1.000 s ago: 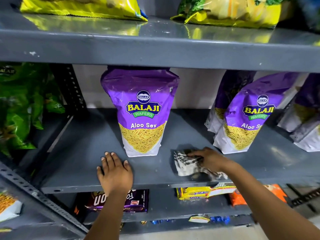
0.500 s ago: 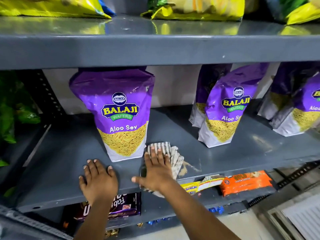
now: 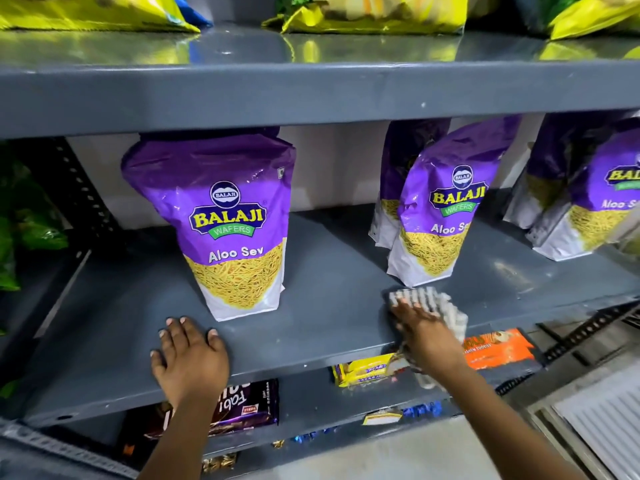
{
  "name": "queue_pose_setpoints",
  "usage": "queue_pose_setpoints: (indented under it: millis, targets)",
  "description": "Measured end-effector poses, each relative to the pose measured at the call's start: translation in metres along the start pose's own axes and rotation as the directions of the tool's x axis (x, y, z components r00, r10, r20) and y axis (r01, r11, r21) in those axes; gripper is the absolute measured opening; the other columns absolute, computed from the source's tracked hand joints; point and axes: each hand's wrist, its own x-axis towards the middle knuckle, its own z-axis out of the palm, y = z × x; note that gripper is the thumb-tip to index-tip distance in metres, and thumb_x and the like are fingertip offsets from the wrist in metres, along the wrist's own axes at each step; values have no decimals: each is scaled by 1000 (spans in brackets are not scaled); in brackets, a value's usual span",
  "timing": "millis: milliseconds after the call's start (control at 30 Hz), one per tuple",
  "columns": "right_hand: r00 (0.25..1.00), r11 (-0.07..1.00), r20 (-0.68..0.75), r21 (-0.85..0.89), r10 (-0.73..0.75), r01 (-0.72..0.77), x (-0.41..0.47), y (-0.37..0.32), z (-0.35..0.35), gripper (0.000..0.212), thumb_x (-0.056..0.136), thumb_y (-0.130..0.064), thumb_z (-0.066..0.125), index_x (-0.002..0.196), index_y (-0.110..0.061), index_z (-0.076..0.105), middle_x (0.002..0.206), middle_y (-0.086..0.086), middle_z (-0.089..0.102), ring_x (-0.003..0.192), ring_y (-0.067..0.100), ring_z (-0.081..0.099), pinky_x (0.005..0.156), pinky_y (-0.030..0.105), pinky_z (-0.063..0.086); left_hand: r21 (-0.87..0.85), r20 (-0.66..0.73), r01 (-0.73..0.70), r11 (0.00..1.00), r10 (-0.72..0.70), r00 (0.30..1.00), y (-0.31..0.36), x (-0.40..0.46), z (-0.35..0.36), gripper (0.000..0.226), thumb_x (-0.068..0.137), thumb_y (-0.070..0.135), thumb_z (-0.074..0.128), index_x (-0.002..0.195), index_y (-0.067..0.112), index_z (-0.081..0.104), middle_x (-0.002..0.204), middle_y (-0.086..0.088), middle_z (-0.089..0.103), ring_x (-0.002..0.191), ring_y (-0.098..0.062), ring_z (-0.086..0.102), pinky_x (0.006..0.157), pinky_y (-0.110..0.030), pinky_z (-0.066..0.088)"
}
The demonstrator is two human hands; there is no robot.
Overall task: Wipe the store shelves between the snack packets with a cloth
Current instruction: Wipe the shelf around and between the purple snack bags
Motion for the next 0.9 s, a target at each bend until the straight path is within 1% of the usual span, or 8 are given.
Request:
queue_pose_setpoints:
  millis: [200,300,400,467,600,700,767,900]
  targets:
    - [885,886,-182,275,429,-373,-10,41,-61,30,94,-11,45,119,-15,62,104,25,69,91,38,66,74,38,52,6,3,6,1000,-6,1000,2,-1,-2,57,95,33,20,144,6,11,156,-13,7,142,-26,6,115,-45,7]
    - [958,902,-173,407,230,-143,0,-45,-51,33,92,-5,42,117,-18,59,95,13,68,83,30,65,67,23,53,13,3,5,1000,-5,1000,2,-1,-2,57,95,33,20,144,6,11,156,-12,7,142,-26,6,115,-45,6]
    - [977,972,23,110,-211,207,3,-133,10,48,91,-17,45,138,-27,38,151,6,33,140,26,27,114,41,26,22,0,-3,1000,3,1000,0,0,0,57,95,33,20,144,6,11,156,-13,8,142,-27,7,114,-45,7]
    - [950,960,135,51,-280,275,5,-139,42,46,95,-33,34,141,-35,31,156,-5,25,146,23,13,119,49,10,1,-12,-3,1000,3,1000,1,-1,0,56,95,32,24,144,5,15,155,-14,12,142,-28,9,114,-46,8]
    - [987,992,-124,49,-106,112,-3,-79,35,49,79,-36,34,120,-37,59,133,-6,60,127,21,51,104,38,42,-10,0,6,1000,-6,1000,1,0,0,56,94,30,29,143,4,18,154,-15,15,141,-29,12,113,-47,10]
    - [970,912,-71,362,233,-193,-13,-56,14,31,93,-26,37,117,-27,58,111,15,69,96,33,66,80,35,53,-3,4,0,1000,0,1000,1,0,-1,57,94,31,29,143,4,19,154,-15,16,141,-29,13,112,-48,12]
    - [964,869,-134,475,230,-141,-3,-80,10,27,97,-22,40,119,-26,55,104,14,68,77,30,67,67,29,54,-3,5,9,1000,-9,1000,1,1,0,57,94,32,27,142,3,21,153,-16,18,140,-31,16,112,-49,13]
    - [987,986,71,99,-144,137,63,-129,39,46,98,-32,32,144,-29,27,157,-5,22,143,21,23,117,39,20,-56,-50,-29,998,26,998,2,0,3,66,82,35,23,129,-8,42,138,-28,42,126,-43,40,101,-59,29]
